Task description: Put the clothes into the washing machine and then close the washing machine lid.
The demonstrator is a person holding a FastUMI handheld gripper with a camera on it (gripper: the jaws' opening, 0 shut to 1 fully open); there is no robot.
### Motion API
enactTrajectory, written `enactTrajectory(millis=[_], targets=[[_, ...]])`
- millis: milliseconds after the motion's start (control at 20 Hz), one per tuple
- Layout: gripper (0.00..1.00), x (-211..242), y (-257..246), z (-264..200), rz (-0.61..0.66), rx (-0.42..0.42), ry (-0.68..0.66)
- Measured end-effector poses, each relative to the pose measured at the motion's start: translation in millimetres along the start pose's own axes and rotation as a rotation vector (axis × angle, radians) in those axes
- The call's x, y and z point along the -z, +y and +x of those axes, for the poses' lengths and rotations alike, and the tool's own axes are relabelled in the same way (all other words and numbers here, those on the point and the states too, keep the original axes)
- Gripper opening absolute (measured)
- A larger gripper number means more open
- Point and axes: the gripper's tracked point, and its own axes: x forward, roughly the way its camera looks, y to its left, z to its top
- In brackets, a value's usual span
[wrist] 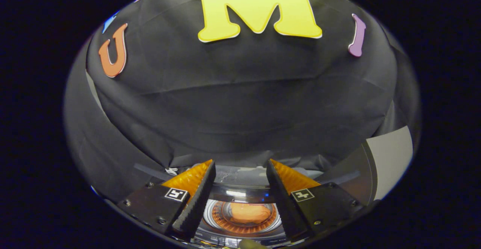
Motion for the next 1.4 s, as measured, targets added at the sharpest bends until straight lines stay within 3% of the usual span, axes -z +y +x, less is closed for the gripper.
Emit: enactTrajectory(millis=[1400], targets=[[0.86,15,-2,-13,-0.008,-0.005,0.034]])
